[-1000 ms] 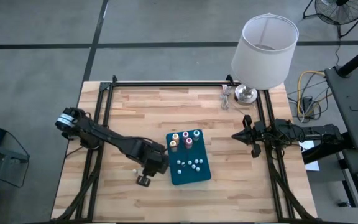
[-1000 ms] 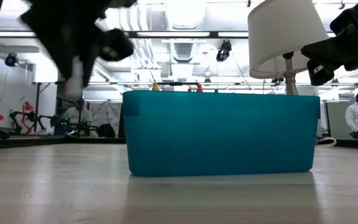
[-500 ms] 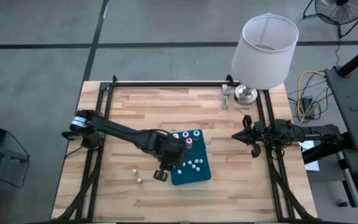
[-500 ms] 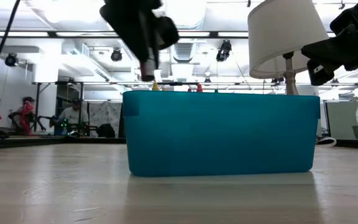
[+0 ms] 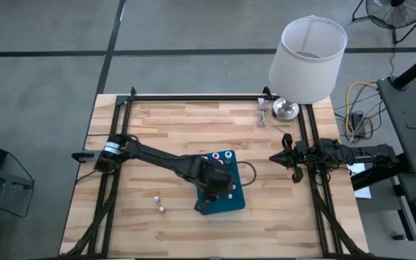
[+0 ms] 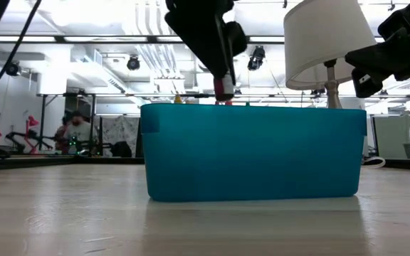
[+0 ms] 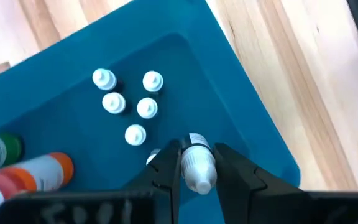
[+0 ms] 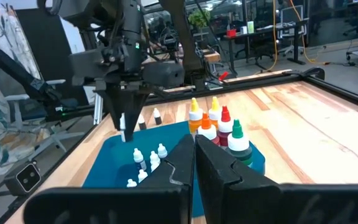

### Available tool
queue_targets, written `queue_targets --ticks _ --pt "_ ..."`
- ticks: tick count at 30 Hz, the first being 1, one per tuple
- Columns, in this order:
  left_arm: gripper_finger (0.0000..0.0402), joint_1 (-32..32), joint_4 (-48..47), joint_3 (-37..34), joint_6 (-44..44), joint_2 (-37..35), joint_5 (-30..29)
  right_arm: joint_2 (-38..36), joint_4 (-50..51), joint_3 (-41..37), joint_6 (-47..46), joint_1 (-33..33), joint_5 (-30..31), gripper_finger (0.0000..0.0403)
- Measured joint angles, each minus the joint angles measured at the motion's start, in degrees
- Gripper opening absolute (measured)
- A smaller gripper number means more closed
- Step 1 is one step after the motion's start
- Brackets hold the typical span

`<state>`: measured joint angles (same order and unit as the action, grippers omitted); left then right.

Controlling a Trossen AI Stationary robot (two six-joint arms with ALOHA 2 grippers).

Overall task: Pick & Place food coloring
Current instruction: Put the small red food coloring bottle into the blue bin

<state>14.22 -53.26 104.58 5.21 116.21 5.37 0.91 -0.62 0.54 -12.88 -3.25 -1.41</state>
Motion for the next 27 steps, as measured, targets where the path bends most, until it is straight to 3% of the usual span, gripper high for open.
queue_targets --ticks 27 --pt "0.0055 0.07 0.73 1.22 2.77 8.19 0.15 -0.04 0.0 0.0 0.0 0.02 0.01 0.0009"
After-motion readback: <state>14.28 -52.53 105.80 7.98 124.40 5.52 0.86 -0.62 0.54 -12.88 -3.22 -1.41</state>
